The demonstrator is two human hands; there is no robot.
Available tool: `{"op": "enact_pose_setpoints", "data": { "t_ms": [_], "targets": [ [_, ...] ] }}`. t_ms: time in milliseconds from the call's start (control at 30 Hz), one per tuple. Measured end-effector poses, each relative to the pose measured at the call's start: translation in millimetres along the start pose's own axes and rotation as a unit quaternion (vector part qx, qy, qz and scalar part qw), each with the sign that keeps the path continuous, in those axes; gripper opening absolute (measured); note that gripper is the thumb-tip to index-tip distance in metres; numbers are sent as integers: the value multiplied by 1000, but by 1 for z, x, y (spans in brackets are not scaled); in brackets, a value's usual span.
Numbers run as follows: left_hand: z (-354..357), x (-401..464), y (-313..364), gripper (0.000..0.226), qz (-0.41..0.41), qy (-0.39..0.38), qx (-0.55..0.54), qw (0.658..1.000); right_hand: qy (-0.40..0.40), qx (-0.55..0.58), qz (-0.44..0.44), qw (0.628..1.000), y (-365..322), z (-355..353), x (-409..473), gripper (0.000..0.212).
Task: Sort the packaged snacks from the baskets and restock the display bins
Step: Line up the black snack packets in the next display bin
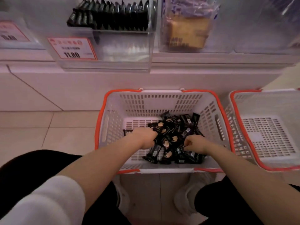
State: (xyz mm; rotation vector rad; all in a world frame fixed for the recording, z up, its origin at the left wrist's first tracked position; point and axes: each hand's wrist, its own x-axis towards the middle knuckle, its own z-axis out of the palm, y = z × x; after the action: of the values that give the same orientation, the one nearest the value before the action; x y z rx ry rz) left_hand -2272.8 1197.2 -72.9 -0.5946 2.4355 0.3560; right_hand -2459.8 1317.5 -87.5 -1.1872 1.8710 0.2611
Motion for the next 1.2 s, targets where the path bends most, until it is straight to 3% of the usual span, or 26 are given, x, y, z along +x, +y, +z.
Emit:
{"op": "enact_pose_setpoints", "data": {
  "t_ms": [67,200,367,467,567,667,800,900,1000,1200],
  "targets": [
    [22,12,8,28,6,-34,9,999,-7,-35,26,999,15,13,9,29],
    [57,33,16,28,11,-92,11,996,62,-53,59,995,35,27,29,36],
    [91,54,14,34,-21,-147,-56,987,99,-59,80,990,46,34,58,32],
    [105,63,9,36,-52,-161,-109,980,86,-48,106,989,50,37,75,36],
    [115,76,1,42,-106,-167,-171,965,79,-64,132,986,52,44,86,54],
    [118,95,-6,44,-165,-163,-221,947,90,-75,151,982,54,48,91,53],
    [125,115,1,43,-205,-151,-238,937,106,63,152,981,57,47,94,59],
    [132,123,16,50,-234,-139,-225,935,133,246,124,952,54,44,90,62],
    [137,131,30,58,-263,-114,-232,930,90,366,117,919,51,46,83,61],
    [144,136,45,47,-299,-76,-209,928,66,400,67,912,41,60,67,66]
  ]
}}
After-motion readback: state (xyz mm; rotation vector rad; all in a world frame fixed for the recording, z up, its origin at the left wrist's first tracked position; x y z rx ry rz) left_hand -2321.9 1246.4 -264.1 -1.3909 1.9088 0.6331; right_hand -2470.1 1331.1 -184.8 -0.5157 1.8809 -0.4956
